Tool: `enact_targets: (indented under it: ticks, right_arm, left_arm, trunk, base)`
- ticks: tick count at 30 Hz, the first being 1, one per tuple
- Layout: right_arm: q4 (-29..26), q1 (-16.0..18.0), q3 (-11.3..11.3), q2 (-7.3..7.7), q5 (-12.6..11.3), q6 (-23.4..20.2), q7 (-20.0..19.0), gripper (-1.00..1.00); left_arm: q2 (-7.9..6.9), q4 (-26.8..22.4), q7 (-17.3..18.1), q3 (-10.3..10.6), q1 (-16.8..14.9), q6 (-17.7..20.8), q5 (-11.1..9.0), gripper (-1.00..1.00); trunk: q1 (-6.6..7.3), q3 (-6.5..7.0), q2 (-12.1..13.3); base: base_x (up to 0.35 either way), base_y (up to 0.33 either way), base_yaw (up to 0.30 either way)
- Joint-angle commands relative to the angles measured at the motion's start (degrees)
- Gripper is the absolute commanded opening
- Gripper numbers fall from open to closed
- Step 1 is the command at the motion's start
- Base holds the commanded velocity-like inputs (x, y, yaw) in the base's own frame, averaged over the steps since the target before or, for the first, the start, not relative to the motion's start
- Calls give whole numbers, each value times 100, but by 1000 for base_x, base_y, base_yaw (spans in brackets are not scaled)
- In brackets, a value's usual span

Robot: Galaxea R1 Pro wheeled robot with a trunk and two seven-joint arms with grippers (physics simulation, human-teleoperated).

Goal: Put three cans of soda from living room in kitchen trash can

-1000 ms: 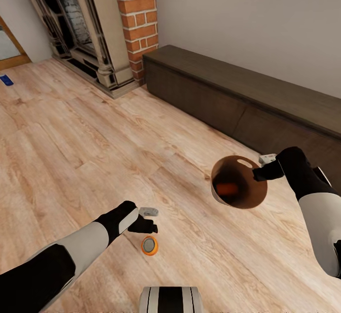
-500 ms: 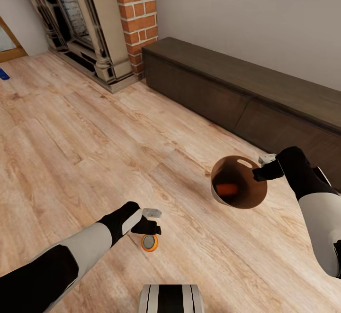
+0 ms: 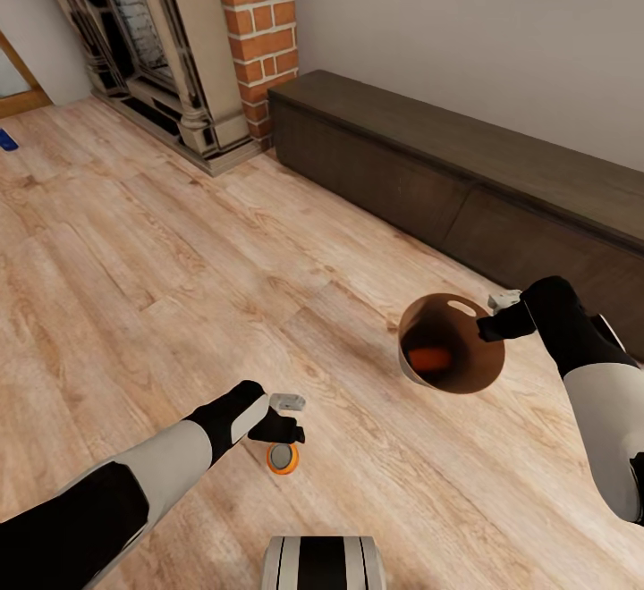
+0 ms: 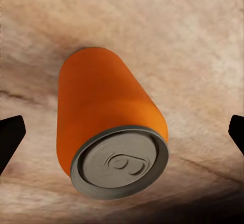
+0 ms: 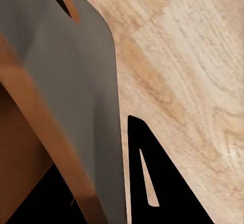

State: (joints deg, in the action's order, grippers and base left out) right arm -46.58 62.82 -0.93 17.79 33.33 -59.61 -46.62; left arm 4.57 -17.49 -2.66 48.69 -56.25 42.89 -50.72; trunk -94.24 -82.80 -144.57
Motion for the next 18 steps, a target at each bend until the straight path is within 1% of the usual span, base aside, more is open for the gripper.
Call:
enact_targets:
  ticks: [1, 12, 18]
  right_arm:
    - [0, 2, -4, -2, -99, -39, -22, -100]
    - [0, 2, -4, -2, -99, -39, -22, -100]
    - [0, 2, -4, 4, -95, -39, -17, -100]
  left_arm:
    - [0, 0, 0, 0, 0, 0, 0, 100]
    - [12, 0, 2, 0, 0, 0, 1, 100]
    - [25, -6, 2, 0, 0, 0, -4, 100]
  trunk:
    - [-2, -22, -2]
    - [-30, -265, -16]
    - [-30, -265, -16]
  base:
    - [0, 0, 0]
    - [0, 0, 0]
    - [0, 0, 0]
